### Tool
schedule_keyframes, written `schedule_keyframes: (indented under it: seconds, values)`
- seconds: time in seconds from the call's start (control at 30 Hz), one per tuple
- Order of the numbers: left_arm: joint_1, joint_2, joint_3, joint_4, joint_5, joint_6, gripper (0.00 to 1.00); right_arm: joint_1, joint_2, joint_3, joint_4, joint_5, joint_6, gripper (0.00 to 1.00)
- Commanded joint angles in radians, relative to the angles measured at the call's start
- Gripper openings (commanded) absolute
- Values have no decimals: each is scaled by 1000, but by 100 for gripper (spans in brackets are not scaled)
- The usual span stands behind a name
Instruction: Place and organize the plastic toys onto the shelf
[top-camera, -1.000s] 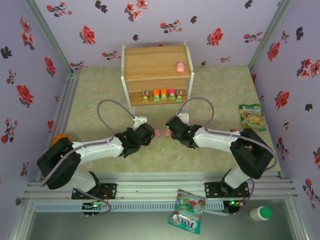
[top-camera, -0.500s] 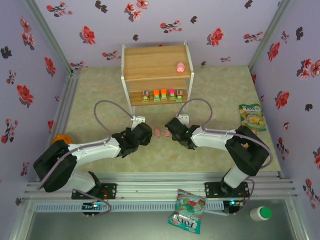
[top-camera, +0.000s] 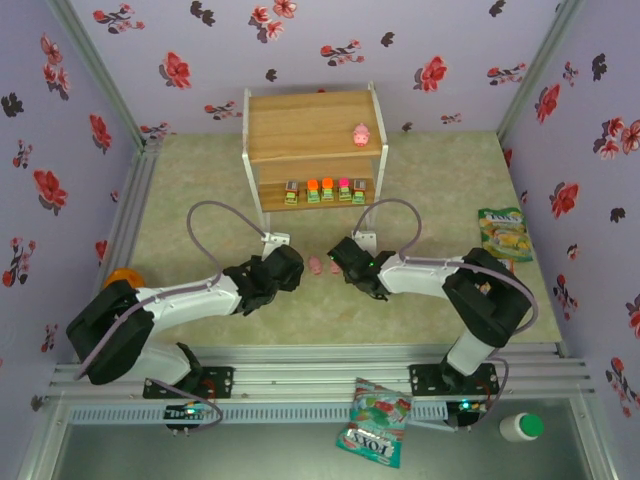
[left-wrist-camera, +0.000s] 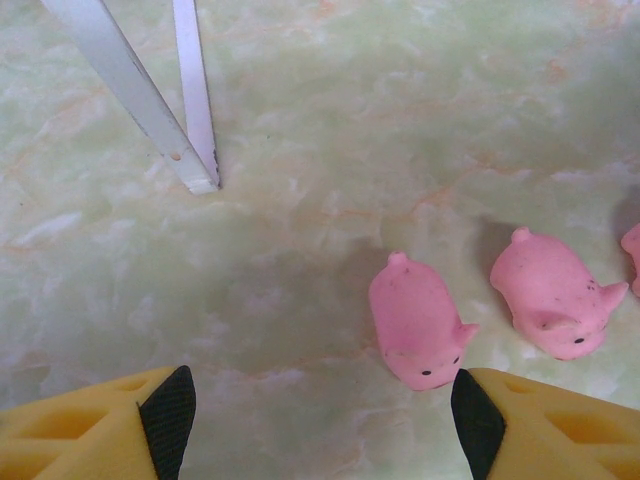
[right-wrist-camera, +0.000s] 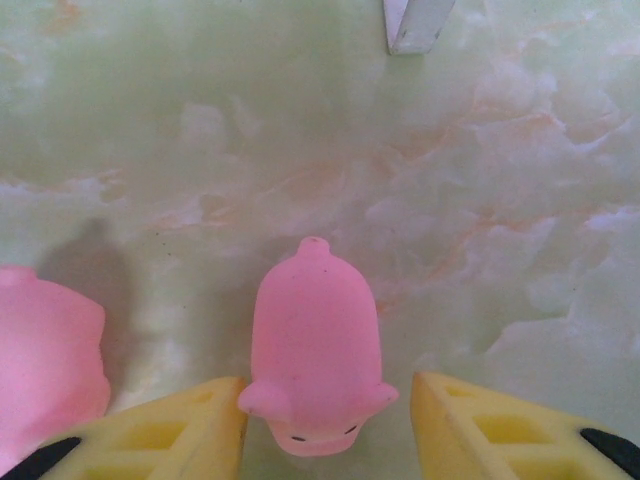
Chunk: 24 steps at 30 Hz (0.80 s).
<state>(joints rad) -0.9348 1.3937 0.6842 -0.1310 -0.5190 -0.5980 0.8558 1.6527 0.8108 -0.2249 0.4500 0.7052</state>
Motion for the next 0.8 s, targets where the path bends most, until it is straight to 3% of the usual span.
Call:
schedule_keyframes:
  seconds: [0.0, 0.4, 0.77]
  values:
    - [8, -15, -11, 8, 1, 2, 73, 5, 18, 15, 30, 38, 31, 47]
    - [10, -12, -12, 10, 2, 2, 73, 6, 39, 25, 38, 63, 30, 44]
    - [10, -7, -5, 8, 24, 9, 73, 7, 30, 22, 34, 69, 28, 35]
